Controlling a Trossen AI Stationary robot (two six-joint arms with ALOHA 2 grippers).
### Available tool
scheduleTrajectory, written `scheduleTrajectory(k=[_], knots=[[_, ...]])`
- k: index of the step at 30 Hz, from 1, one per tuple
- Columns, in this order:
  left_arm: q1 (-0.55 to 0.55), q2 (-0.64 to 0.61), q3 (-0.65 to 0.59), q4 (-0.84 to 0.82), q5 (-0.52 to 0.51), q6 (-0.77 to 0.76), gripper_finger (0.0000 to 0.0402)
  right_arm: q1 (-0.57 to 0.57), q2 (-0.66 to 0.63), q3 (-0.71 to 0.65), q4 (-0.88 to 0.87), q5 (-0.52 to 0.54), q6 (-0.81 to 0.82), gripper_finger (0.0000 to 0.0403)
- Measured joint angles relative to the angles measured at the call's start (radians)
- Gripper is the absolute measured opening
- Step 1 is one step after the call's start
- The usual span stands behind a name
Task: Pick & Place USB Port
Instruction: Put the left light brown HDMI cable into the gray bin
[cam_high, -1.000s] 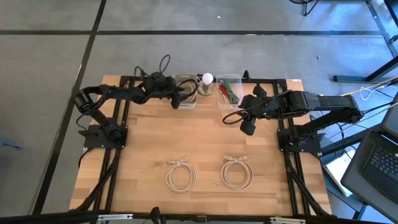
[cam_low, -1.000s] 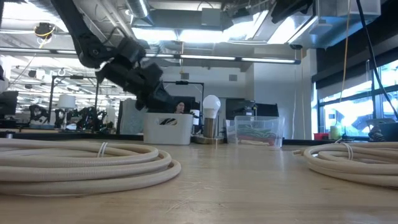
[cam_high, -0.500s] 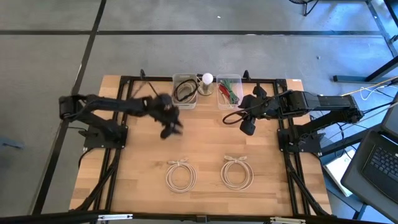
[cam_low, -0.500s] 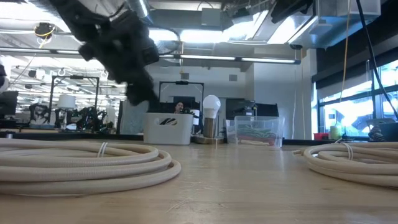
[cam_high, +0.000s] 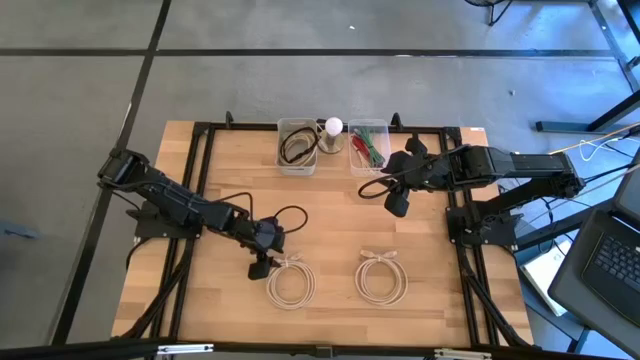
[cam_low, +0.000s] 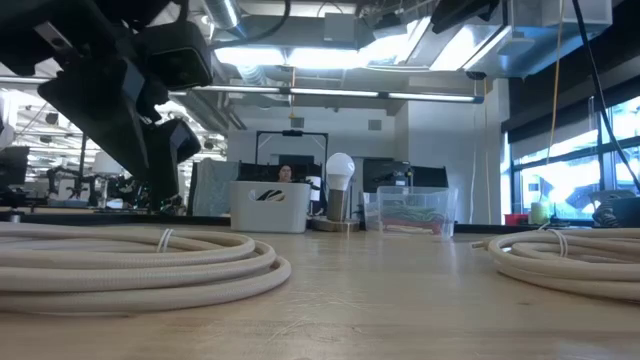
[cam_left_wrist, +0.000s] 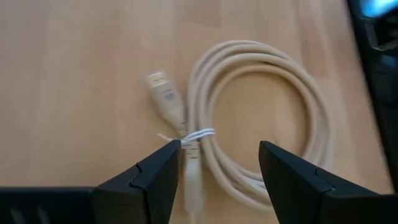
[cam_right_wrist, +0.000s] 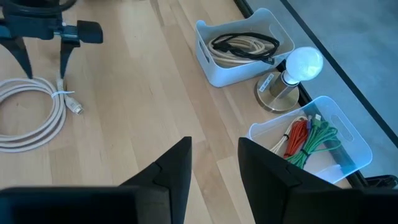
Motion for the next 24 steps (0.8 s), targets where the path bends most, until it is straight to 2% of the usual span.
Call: scheduleTrajectory(k=[3,6,17,24], knots=[[-0.025,0.0,0.0,0.0,-0.077,-0.061,0.021,0.0,0.0,0.0,0.009,0.0,0.0,0.0133],[-0.027,0.0,0.0,-0.002,-0.109,-0.123,0.021,0.0,0.0,0.0,0.013,0.0,0.001,0.0133],[-0.064,0.002,0.0,0.002,-0.114,-0.213,0.021,0.0,0.0,0.0,0.013,0.0,0.0,0.0133],[-0.094,0.119,0.001,0.085,-0.121,-0.218,0.021,0.0,0.0,0.0,0.017,0.0,-0.001,0.0133]])
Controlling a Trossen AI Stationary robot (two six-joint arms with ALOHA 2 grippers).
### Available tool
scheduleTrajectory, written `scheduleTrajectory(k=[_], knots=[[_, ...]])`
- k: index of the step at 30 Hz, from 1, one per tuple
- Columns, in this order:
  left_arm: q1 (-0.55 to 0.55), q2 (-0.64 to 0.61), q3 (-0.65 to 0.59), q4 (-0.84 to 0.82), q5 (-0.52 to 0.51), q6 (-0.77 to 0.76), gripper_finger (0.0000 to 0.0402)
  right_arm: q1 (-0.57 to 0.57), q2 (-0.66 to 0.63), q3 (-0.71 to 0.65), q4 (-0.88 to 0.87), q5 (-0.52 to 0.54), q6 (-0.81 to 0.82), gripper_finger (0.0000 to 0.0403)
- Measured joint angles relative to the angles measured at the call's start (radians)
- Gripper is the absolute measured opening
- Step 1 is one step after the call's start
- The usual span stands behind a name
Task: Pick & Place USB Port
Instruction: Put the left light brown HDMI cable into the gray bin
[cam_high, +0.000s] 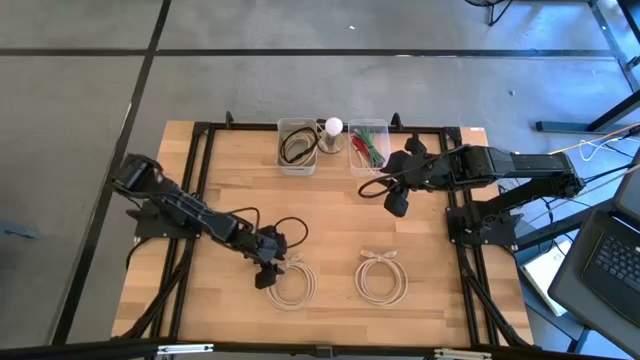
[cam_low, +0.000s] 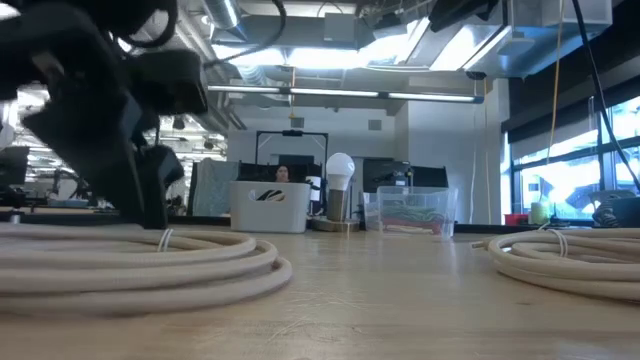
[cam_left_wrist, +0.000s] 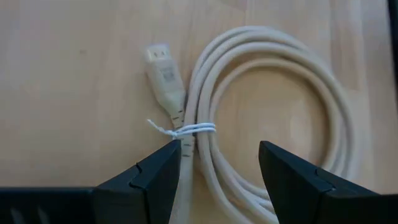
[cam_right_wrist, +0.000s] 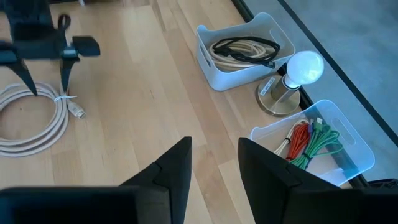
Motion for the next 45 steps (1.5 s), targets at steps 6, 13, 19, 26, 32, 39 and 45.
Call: scheduleTrajectory(k=[6,13,19,26,32,39,45], knots=[[0.0,0.133,0.018,0.076,0.018,0.004,0.021,0.0,0.0,0.0,0.0,0.0,0.0,0.0133],[-0.002,0.177,0.033,0.107,-0.026,0.034,0.0186,0.0,0.0,0.0,0.0,0.0,0.0,0.0133],[0.002,0.176,0.032,0.105,-0.063,0.107,0.0042,0.0,0.0,0.0,-0.001,0.0,0.0,0.0133],[0.011,0.075,0.018,0.082,-0.077,0.219,0.0045,0.0,0.0,0.0,-0.002,-0.007,0.0,0.0133],[0.065,-0.202,0.024,0.012,-0.232,0.433,0.0045,0.0,0.0,0.0,-0.002,-0.008,0.0,0.0133],[0.397,-0.436,0.026,-0.034,-0.318,0.725,0.0045,0.0,0.0,0.0,0.016,-0.01,0.0,0.0133],[0.871,-0.466,0.025,0.039,0.061,0.814,0.0045,0.0,0.0,0.0,0.021,-0.011,0.001,0.0133]])
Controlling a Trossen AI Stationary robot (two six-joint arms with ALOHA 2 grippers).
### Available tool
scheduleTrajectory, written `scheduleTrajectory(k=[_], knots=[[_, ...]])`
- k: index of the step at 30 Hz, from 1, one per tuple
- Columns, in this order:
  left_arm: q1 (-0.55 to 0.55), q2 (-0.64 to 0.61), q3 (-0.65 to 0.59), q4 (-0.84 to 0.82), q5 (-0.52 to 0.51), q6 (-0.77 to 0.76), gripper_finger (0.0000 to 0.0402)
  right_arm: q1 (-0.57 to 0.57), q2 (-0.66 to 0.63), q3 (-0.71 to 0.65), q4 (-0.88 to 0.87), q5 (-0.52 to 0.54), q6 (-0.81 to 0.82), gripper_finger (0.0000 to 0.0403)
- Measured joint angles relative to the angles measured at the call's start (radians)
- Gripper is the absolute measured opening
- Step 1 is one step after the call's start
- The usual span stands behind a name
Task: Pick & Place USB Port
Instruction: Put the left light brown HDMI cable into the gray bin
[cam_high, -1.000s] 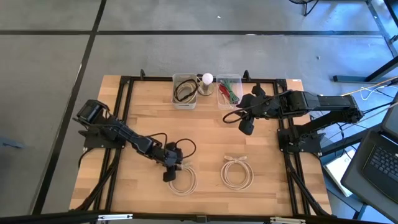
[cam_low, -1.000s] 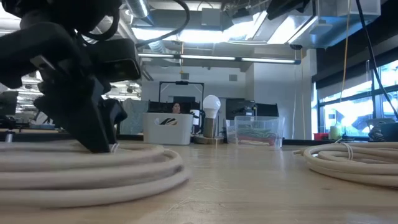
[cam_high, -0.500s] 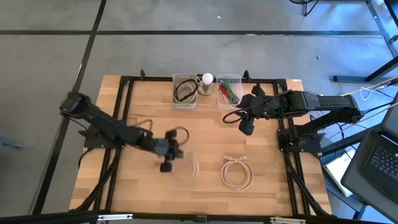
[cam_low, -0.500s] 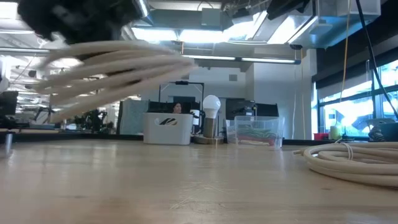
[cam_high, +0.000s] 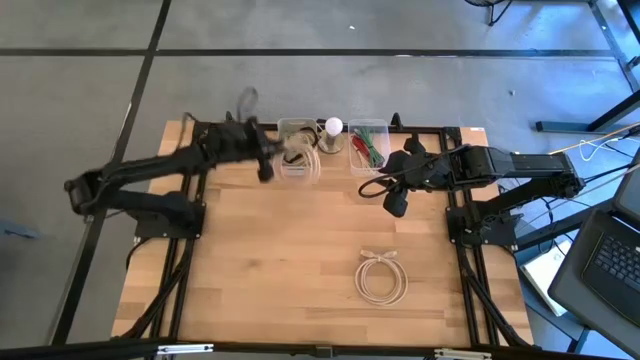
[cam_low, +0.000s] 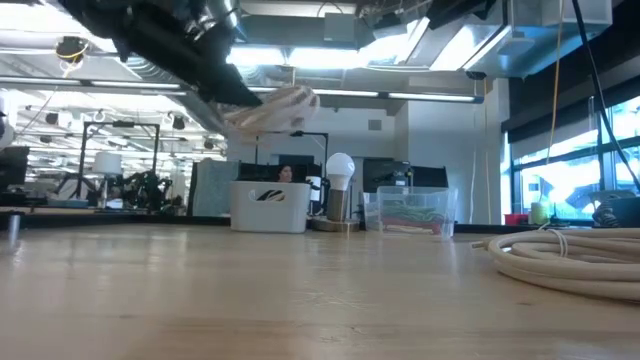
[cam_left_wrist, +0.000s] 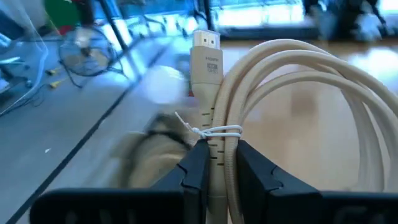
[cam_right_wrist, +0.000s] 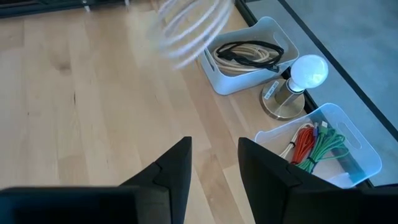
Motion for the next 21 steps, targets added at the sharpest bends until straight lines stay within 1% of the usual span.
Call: scheduleTrajectory(k=[1,3,4,6,8,11,14,17,21], knots=[[0.071,0.0,0.0,0.031,0.066,0.0,0.0045,0.0,0.0,0.0,-0.001,0.0,0.002,0.0133],[0.201,0.006,0.0,0.116,0.23,-0.019,0.0045,0.0,0.0,0.0,-0.003,0.0,0.003,0.0133],[0.258,0.013,0.001,0.159,0.319,-0.041,0.0045,0.0,0.0,0.0,-0.005,0.0,0.002,0.0133],[0.352,0.044,0.001,0.258,0.461,-0.102,0.0045,0.0,0.0,0.0,-0.003,0.0,0.001,0.0133],[0.421,0.093,0.003,0.336,0.549,-0.159,0.0045,0.0,0.002,0.0,0.004,0.001,-0.007,0.0133],[0.494,0.212,0.003,0.408,0.642,-0.222,0.0045,0.0,0.008,0.0,0.028,0.001,-0.03,0.0133],[0.529,0.347,0.002,0.493,0.688,-0.27,0.0045,0.0,0.023,0.0,0.053,0.003,-0.053,0.0133],[0.542,0.46,0.002,0.608,0.698,-0.33,0.0045,0.0,0.038,0.0,0.055,0.003,-0.055,0.0133],[0.559,0.57,0.003,0.73,0.72,-0.393,0.0045,0.0,0.055,0.0,0.02,0.003,-0.055,0.0133]])
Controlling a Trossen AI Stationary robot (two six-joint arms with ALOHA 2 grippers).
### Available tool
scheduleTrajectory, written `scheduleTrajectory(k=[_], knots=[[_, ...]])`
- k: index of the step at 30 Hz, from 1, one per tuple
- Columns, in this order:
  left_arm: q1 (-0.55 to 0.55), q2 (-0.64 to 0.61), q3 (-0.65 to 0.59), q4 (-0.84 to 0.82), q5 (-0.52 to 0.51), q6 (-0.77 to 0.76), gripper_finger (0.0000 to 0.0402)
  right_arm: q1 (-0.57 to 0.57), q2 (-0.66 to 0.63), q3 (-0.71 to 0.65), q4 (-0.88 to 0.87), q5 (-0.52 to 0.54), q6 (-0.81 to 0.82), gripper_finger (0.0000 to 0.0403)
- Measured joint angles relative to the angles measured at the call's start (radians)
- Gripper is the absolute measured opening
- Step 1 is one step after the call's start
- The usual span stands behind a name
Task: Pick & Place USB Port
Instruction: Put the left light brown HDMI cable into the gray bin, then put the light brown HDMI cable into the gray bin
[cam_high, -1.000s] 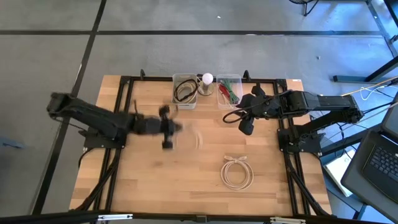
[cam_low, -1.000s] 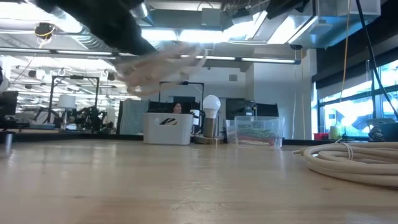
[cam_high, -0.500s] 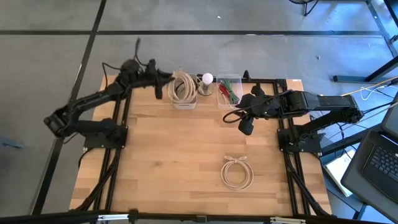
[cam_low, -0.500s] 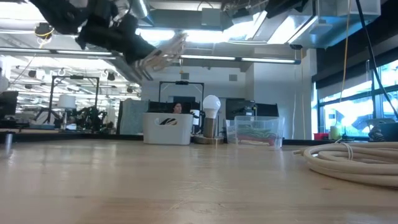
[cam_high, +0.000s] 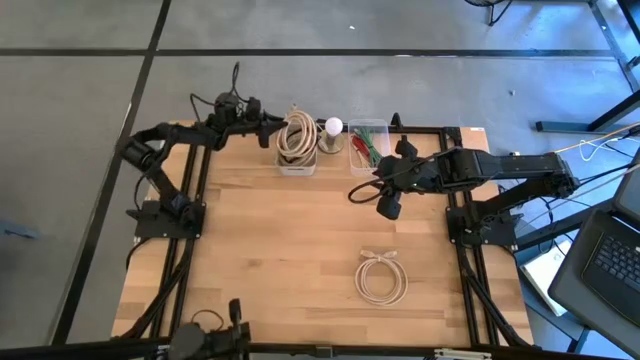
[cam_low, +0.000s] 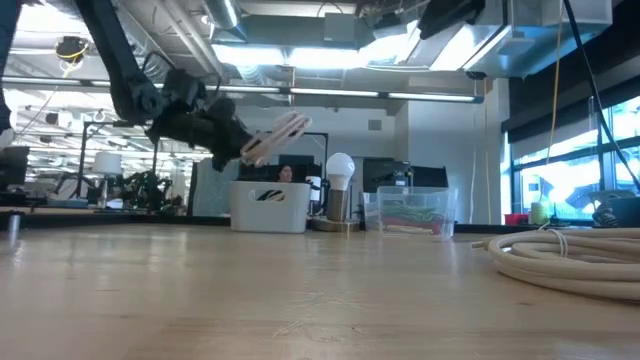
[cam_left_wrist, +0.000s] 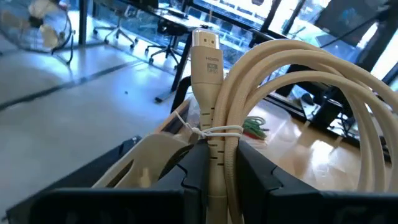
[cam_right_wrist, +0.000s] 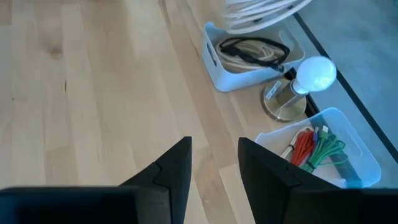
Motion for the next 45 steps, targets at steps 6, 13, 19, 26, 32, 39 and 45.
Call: scheduleTrajectory(k=[6,13,19,26,32,39,45], knots=[[0.017,0.108,0.051,0.014,0.021,-0.051,0.0045,0.0,0.005,0.0,-0.012,0.0,0.0,0.0133],[0.019,0.17,0.077,0.012,0.018,-0.054,0.0045,0.0,0.005,0.0,-0.017,0.0,0.001,0.0133],[0.026,0.197,0.077,0.007,-0.011,-0.042,0.0045,0.0,0.005,0.0,-0.018,0.0,0.0,0.0133],[0.025,0.226,0.077,0.006,-0.027,-0.025,0.0045,0.0,0.005,0.0,-0.018,0.0,0.0,0.0133],[0.025,0.227,0.077,0.007,-0.027,-0.03,0.007,0.0,0.005,0.0,-0.018,0.0,0.0,0.0133],[0.024,0.227,0.077,0.016,-0.027,-0.026,0.0152,0.0,0.005,0.0,-0.019,0.0,0.0,0.0133],[0.024,0.221,0.111,0.014,0.01,-0.048,0.0167,0.0,0.005,0.0,-0.022,0.0,0.0,0.0133]])
